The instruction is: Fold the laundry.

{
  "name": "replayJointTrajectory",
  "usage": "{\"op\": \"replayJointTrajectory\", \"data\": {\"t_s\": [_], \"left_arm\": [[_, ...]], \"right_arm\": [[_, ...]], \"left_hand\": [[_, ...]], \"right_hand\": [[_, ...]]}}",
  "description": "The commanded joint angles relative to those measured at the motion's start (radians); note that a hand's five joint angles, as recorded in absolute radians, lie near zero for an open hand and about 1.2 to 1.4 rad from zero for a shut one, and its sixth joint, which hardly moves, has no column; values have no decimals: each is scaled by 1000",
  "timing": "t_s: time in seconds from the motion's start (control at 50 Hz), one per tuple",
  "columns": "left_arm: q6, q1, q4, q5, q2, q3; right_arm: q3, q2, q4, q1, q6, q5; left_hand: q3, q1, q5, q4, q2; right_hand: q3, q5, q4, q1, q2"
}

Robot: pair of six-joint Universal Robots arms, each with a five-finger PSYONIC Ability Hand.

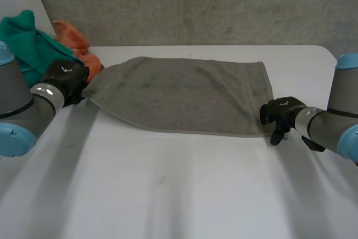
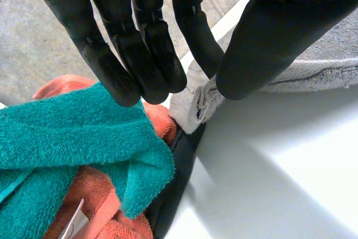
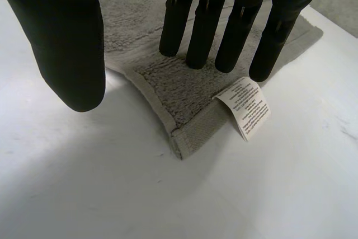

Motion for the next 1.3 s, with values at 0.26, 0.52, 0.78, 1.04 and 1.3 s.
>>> {"op": "replayJointTrajectory", "data": {"t_s": [0.26,0.52,0.78,1.04,1.3], "left_arm": [[-1,-12,-6,-3,-6,7],[5,-4,-188,9,71,-36],[320,10,-659,-26,163,-199],[229,-82,-541,-89,22,57],[115,-174,-340,-185,-353,633]], "right_arm": [[12,55,-243,5,6,45],[-22,-28,-61,-44,-11,-14],[25,-204,663,-169,-639,34],[-16,-123,363,-94,-461,44],[-155,33,-197,-40,-252,100]], "left_hand": [[208,237,229,200,200],[208,237,229,200,200],[208,237,229,200,200],[208,237,229,200,200],[208,237,229,200,200]], "right_hand": [[498,525,495,479,463],[779,805,776,760,744],[779,805,776,760,744],[779,805,776,760,744],[779,805,776,760,744]]}}
